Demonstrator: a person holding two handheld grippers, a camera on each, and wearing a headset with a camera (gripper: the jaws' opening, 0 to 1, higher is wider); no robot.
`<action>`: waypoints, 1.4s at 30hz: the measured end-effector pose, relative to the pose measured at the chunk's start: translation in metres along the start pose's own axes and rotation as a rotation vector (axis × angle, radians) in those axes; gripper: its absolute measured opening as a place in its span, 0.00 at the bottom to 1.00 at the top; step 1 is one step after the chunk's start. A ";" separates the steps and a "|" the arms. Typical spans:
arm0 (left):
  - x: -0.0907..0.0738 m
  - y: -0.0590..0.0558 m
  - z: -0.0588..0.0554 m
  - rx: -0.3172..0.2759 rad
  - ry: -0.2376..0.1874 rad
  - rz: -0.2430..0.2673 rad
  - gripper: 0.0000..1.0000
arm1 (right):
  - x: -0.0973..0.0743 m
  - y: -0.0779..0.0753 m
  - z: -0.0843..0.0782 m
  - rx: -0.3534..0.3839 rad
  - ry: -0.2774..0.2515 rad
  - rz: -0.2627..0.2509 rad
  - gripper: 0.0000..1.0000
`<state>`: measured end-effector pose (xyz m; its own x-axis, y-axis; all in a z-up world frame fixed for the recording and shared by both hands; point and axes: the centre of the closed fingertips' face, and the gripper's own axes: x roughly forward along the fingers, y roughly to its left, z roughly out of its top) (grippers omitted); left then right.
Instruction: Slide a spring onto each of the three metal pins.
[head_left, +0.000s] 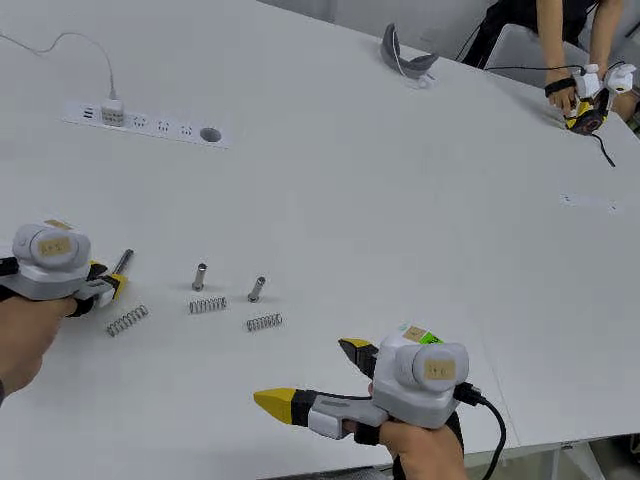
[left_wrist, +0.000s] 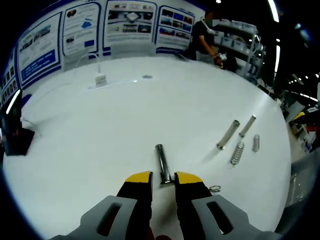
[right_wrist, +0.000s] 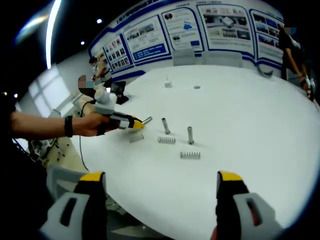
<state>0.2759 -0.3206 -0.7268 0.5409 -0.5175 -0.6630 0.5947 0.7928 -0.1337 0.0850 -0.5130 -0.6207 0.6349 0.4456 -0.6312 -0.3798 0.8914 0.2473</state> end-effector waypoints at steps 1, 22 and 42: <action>0.000 0.002 -0.001 0.003 0.002 0.004 0.15 | 0.000 0.000 0.000 0.000 -0.001 0.001 0.93; -0.028 0.019 -0.020 -0.007 0.067 0.046 0.12 | 0.002 0.003 0.007 0.009 -0.021 0.002 0.94; -0.024 0.027 -0.014 0.000 0.017 0.062 0.16 | 0.004 0.007 0.000 0.006 -0.009 0.011 0.93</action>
<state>0.2707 -0.2827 -0.7245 0.5666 -0.4620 -0.6823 0.5603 0.8232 -0.0921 0.0849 -0.5047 -0.6210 0.6365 0.4561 -0.6219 -0.3828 0.8869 0.2586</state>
